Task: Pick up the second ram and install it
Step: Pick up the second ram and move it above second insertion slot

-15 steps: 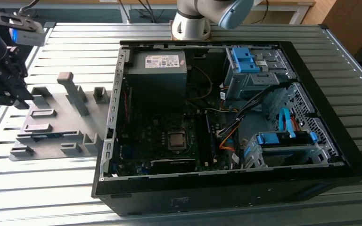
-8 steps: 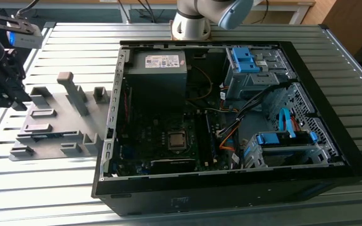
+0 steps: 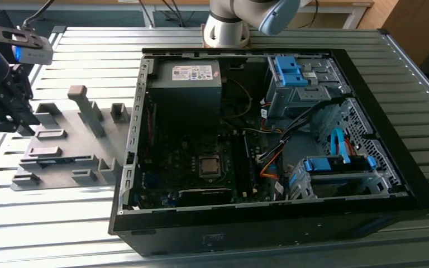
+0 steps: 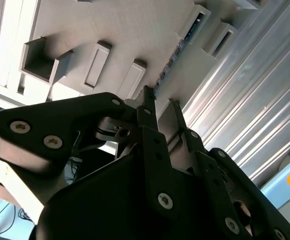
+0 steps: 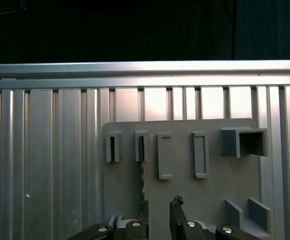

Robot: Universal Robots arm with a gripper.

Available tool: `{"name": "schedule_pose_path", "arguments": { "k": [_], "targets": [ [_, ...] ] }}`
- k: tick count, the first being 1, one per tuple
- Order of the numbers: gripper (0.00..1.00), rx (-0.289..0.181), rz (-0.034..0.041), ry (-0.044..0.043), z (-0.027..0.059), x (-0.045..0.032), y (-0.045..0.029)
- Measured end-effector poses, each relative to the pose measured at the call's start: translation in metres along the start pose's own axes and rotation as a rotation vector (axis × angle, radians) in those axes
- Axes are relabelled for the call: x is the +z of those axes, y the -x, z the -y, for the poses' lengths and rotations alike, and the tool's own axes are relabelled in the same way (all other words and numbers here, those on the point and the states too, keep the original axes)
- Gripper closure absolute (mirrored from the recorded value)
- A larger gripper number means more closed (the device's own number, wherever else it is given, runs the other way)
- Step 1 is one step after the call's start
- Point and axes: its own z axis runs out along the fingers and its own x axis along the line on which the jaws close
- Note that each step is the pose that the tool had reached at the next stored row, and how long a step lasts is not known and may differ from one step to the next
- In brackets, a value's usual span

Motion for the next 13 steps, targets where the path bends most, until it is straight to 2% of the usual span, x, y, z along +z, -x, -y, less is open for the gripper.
{"name": "schedule_pose_path", "arguments": {
  "k": [13],
  "targets": [
    [0.69, 0.0, 0.0, 0.0, -0.0013, 0.0188, -0.0018]
  ]
}}
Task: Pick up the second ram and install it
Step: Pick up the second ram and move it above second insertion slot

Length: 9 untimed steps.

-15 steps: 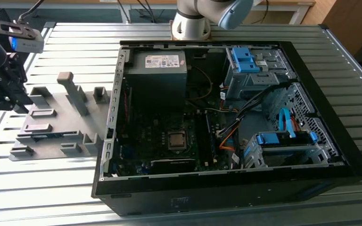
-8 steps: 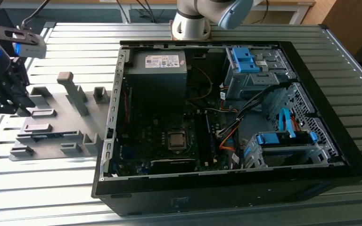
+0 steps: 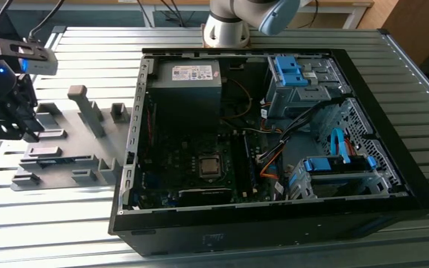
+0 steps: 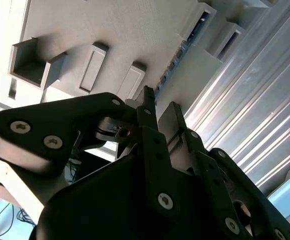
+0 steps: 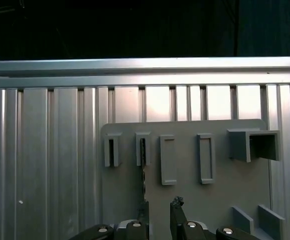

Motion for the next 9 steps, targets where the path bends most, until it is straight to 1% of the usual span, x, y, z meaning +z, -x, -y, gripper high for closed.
{"name": "schedule_pose_path", "arguments": {
  "k": [9],
  "targets": [
    [0.69, 0.0, 0.0, 0.0, -0.0002, 0.0124, -0.0051]
  ]
}}
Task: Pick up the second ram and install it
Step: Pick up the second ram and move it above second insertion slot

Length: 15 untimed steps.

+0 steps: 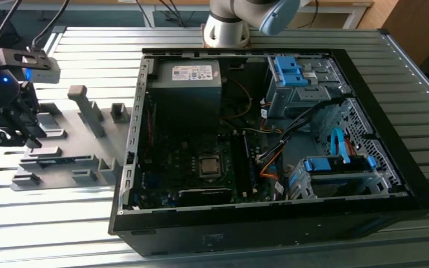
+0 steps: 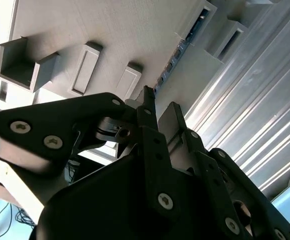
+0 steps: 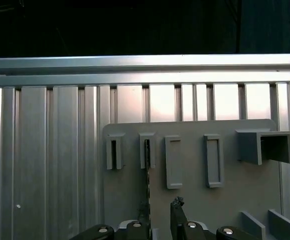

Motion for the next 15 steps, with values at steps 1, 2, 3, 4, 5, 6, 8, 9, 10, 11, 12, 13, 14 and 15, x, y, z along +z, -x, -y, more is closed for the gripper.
{"name": "schedule_pose_path", "arguments": {
  "k": [1, 2, 3, 4, 5, 6, 8, 9, 10, 11, 12, 13, 14, 15],
  "targets": [
    [0.69, 0.0, 0.0, 0.0, 0.0, 0.0015, -0.0005],
    [0.69, 0.0, 0.0, 0.0, 0.0, 0.0028, -0.0009],
    [0.69, 0.0, -0.0001, 0.0001, 0.0001, 0.004, -0.0014],
    [0.69, 0.0, -0.0001, 0.0001, 0.0001, 0.0053, -0.0018],
    [0.69, 0.0, 0.0, 0.0, 0.0001, 0.0066, -0.0022],
    [0.69, 0.0, 0.0, 0.0, 0.0001, 0.0078, -0.0025],
    [0.69, 0.0, 0.0, 0.0001, 0.0002, 0.01, -0.003],
    [0.69, 0.0, 0.0, 0.0001, 0.0002, 0.0111, -0.0032],
    [0.69, 0.0, 0.0, 0.0, 0.0002, 0.0121, -0.0033],
    [0.69, 0.0, 0.0, 0.0, 0.0002, 0.0128, -0.0034],
    [0.69, 0.0, -0.0001, 0.0001, 0.0002, 0.0133, -0.0034],
    [0.69, 0.0, -0.0001, 0.0001, 0.0003, 0.0138, -0.0035],
    [0.69, 0.0, -0.0002, 0.0002, 0.0003, 0.0141, -0.0035],
    [0.69, 0.0, -0.0002, 0.0003, 0.0002, 0.0142, -0.0035]
  ]
}}
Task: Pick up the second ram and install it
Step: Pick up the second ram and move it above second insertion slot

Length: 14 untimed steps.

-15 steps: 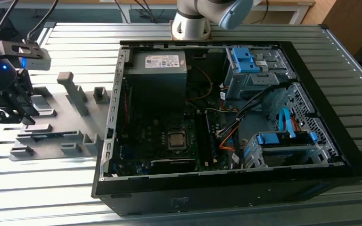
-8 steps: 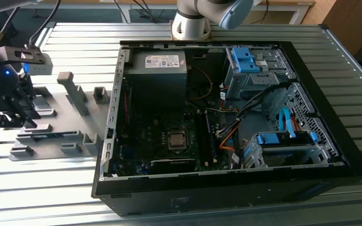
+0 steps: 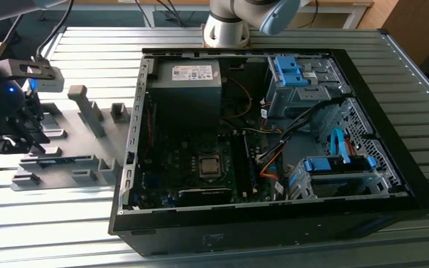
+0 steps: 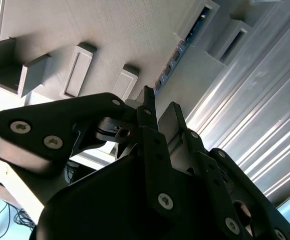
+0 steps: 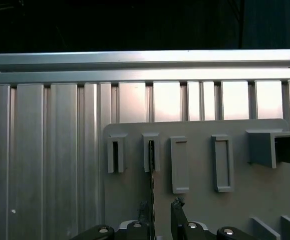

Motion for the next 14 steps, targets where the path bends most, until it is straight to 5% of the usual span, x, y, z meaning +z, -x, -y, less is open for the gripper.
{"name": "schedule_pose_path", "arguments": {
  "k": [14],
  "targets": [
    [0.69, 0.0, 0.0003, -0.0004, 0.0001, 0.0045, -0.0017]
  ]
}}
